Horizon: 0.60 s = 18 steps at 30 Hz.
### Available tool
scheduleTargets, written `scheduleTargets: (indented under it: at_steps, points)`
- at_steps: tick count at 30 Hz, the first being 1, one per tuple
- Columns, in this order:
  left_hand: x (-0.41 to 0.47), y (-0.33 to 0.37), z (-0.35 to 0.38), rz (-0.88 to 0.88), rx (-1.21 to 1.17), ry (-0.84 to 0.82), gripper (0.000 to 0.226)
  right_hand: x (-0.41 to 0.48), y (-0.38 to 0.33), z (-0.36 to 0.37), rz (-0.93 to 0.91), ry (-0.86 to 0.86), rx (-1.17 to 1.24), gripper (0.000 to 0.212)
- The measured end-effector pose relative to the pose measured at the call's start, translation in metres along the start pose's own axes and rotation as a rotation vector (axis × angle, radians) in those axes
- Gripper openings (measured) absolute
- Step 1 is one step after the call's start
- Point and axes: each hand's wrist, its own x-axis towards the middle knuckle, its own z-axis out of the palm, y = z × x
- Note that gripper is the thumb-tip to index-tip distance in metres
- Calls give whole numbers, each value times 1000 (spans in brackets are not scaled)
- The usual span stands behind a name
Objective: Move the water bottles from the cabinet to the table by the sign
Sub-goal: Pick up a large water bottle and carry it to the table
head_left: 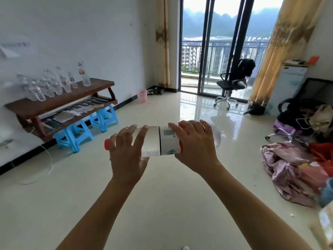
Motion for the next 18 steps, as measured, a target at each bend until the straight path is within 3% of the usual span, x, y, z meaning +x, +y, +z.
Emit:
scheduleTargets:
  at_steps: [5, 10, 18]
  points:
    - [84, -64, 96, -66, 101, -31, 109, 98, 27, 130, -30, -22, 87, 75]
    - [166, -135, 148, -104, 220, -7, 108, 208, 38, 222, -91, 25, 161, 77]
    - [236, -283, 218, -243, 378, 61, 100, 358, -19, 374, -251, 20, 309, 82]
